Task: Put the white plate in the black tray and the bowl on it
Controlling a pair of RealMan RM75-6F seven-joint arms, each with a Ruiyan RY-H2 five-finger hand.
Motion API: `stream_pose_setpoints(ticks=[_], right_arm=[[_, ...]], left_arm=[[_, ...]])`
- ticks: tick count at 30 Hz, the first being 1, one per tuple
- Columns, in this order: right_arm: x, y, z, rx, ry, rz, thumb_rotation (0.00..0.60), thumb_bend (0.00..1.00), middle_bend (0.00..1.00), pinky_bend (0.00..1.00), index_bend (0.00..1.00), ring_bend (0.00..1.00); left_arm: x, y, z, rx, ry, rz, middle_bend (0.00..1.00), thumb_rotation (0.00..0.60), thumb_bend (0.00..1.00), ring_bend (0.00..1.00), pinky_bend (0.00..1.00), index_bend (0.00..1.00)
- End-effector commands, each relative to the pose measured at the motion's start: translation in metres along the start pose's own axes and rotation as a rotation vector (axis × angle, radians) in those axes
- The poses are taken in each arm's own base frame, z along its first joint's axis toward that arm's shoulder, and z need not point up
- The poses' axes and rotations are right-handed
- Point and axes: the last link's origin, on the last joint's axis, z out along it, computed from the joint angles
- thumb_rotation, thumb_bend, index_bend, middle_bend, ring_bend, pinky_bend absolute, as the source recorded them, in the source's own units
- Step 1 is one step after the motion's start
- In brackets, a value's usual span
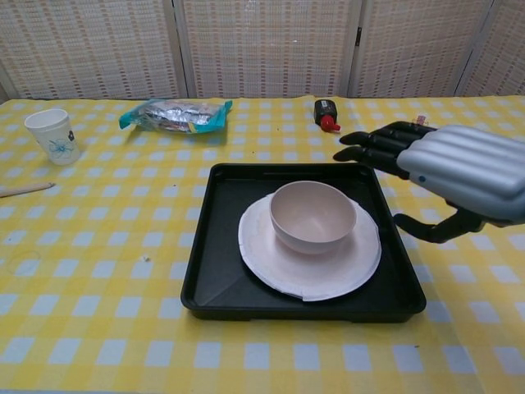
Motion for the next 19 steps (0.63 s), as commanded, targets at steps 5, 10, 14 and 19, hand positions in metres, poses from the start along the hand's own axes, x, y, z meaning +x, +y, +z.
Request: stream_pose_setpoints(ticks=[5,10,14,19], right_arm=[[0.043,0.065,-0.112,-0.424,0.242,0.089,0.6,0.49,0.0,0.0,0.0,0.0],[0.04,0.089,-0.173,-0.622,0.227,0.09,0.6,0.49,0.0,0.0,0.0,0.0],[0.038,0.095,-0.191,-0.649,0.169,0.105,0.6,0.49,0.0,0.0,0.0,0.0],[0.04,0.095,-0.194,-0.621,0.151,0.141,0.6,0.49,0.0,0.0,0.0,0.0]], left_arm=[[-0.017,0.012,-0.002,-0.025,-0.074,0.03,0.0,0.6,0.31,0.0,0.01,0.0],[-0.029,0.019,-0.006,-0.023,-0.143,0.066,0.0,0.6,0.31,0.0,0.01,0.0],[-0.041,0.026,-0.003,-0.049,-0.158,0.103,0.0,0.6,0.31,0.0,0.01,0.0],[-0.046,0.035,-0.006,-0.078,-0.12,0.127,0.0,0.6,0.31,0.0,0.01,0.0]])
